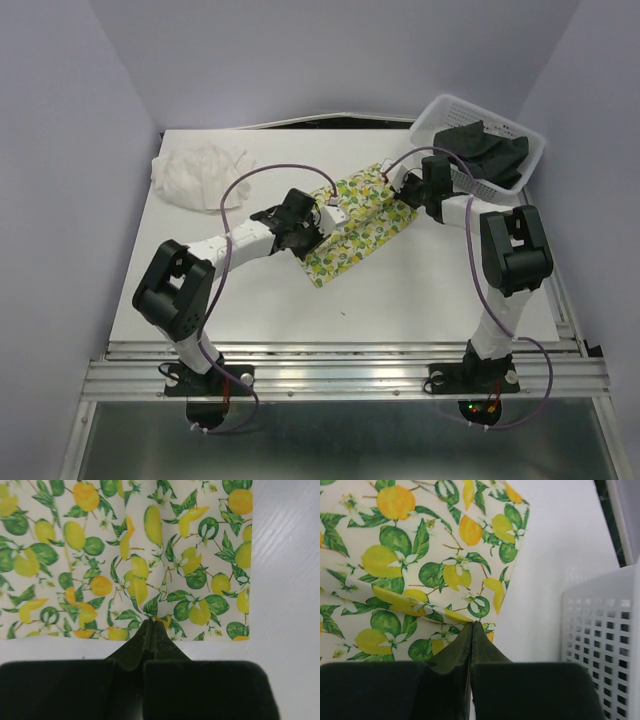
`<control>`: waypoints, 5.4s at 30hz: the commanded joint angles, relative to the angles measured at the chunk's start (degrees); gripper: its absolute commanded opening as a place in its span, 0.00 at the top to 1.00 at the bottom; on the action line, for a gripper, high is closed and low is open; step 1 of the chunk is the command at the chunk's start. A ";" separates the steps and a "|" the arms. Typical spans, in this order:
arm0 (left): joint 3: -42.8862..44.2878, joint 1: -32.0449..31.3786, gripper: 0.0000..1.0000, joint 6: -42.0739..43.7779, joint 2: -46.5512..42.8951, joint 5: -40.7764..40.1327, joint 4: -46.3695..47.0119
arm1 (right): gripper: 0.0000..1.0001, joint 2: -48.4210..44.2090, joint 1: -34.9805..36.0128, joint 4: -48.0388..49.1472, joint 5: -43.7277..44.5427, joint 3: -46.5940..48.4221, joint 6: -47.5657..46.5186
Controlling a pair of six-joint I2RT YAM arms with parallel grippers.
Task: Fold and stack the skirts
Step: Fold the skirt
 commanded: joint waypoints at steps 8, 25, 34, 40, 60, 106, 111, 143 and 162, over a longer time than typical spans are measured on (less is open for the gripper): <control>-1.45 -1.84 1.00 0.21 3.17 -4.09 -1.31 | 0.99 -4.20 -0.59 7.66 -0.86 -3.63 -1.89; 0.15 0.10 1.00 5.93 -8.00 -1.64 -10.80 | 0.99 -17.03 -1.11 1.15 -5.16 -8.89 -9.08; -5.75 -1.67 1.00 7.33 -1.33 -2.24 -9.66 | 0.99 -17.38 -1.11 -0.51 -7.01 -21.36 -14.18; -6.46 -1.67 1.00 7.33 1.67 -3.22 -7.90 | 0.99 -18.43 -1.11 -2.09 -7.27 -23.93 -14.80; 19.11 -7.72 0.58 -0.48 1.99 -4.80 -9.14 | 0.57 -27.05 -8.39 -24.23 -4.19 -8.28 45.99; 42.85 -18.19 0.74 -5.41 35.16 -11.39 3.00 | 0.99 -3.23 -14.39 8.62 -22.48 -28.93 91.19; 42.06 -18.28 1.00 -5.94 32.79 -10.87 2.56 | 0.99 -3.84 -14.39 9.33 -22.13 -29.55 91.89; 43.73 -20.56 1.00 -9.36 34.98 -8.06 -2.81 | 0.99 -4.55 -14.39 11.79 -22.65 -31.66 93.48; 35.84 -16.26 0.31 -13.76 12.60 -0.41 -2.36 | 0.82 -20.70 -14.39 -12.15 -16.52 -22.72 83.03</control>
